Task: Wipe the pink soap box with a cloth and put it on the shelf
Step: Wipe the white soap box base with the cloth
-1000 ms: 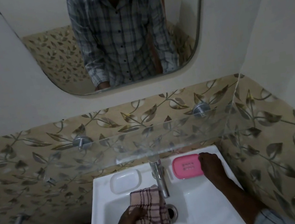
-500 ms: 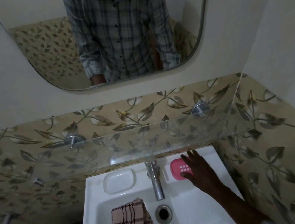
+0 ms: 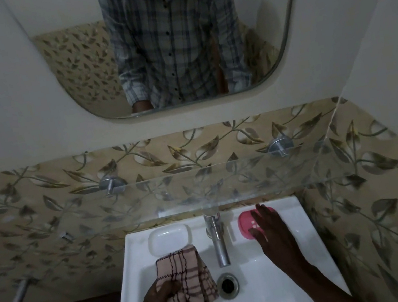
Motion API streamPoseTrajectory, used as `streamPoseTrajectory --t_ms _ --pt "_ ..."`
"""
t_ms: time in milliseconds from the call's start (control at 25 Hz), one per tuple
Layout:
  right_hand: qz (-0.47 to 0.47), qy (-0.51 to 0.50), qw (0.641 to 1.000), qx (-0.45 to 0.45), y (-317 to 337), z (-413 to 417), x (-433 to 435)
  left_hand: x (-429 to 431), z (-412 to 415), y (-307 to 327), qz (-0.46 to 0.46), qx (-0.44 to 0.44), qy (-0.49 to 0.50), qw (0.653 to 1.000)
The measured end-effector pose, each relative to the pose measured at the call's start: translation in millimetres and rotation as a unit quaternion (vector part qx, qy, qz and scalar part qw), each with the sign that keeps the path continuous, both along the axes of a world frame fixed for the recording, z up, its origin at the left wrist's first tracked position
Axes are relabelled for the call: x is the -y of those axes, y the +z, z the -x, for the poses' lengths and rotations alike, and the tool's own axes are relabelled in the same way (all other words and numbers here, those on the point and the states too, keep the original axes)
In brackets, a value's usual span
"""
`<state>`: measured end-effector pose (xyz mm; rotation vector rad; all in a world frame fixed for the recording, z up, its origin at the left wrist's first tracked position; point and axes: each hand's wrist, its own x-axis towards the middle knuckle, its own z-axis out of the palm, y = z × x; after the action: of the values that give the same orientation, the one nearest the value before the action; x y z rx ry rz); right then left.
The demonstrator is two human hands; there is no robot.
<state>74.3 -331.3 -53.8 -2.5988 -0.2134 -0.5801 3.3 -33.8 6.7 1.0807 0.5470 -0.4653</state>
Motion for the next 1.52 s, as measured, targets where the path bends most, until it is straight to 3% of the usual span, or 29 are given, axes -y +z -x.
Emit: streamPoseTrajectory --t_ms 80,160,280,360,520,600,640,720,800,960,1040,1120,1360,1520 --pt "-0.248 -0.028 0.967 -0.055 34.6 22.1 -20.7 5.4 -0.7 5.9 0.024 0.015 -0.017 0.999" --pt "-0.404 -0.016 0.896 -0.183 62.3 48.6 -50.8 12.6 -0.8 12.9 0.034 0.038 -0.033 0.998" --pt "-0.517 0.043 0.767 -0.378 85.6 72.8 -84.4 22.6 3.3 30.1 0.041 0.078 -0.068 0.994" --pt "-0.574 0.065 0.696 -0.427 85.0 76.1 -92.6 28.7 7.2 36.1 0.032 0.083 -0.093 0.992" --pt "-0.578 0.019 0.711 -0.401 73.9 76.5 -107.1 17.7 -2.0 23.9 -0.069 0.074 -0.167 0.981" --pt "-0.603 -0.008 0.696 -0.39 65.3 77.0 -111.8 -1.9 -19.2 8.9 -0.173 0.048 -0.151 0.972" --pt "-0.624 -0.028 0.68 -0.385 61.3 76.8 -110.8 -16.0 -30.9 -1.6 -0.272 0.046 -0.122 0.953" --pt "-0.674 -0.05 0.633 -0.377 54.4 77.9 -103.0 -45.6 -56.9 -21.8 -0.493 0.09 -0.112 0.858" --pt "-0.713 -0.019 0.595 -0.37 57.0 81.2 -93.6 -65.0 -83.6 -40.1 -0.589 0.16 -0.183 0.771" --pt "-0.661 0.022 0.649 -0.376 50.2 93.1 -74.4 -85.9 -124.4 -65.4 -0.572 0.24 -0.306 0.722" --pt "-0.662 0.038 0.641 -0.386 44.6 98.7 -68.9 -90.0 -132.3 -73.1 -0.573 0.25 -0.312 0.716" --pt "-0.683 0.051 0.624 -0.377 42.0 101.7 -68.2 -93.5 -133.1 -78.1 -0.564 0.254 -0.293 0.729" --pt "-0.681 0.016 0.646 -0.346 46.3 83.4 -77.5 -82.5 -100.7 -63.6 -0.444 0.297 -0.212 0.818" --pt "-0.654 0.021 0.679 -0.333 59.8 58.9 -75.1 -64.0 -73.2 -42.9 -0.396 0.348 -0.18 0.83"
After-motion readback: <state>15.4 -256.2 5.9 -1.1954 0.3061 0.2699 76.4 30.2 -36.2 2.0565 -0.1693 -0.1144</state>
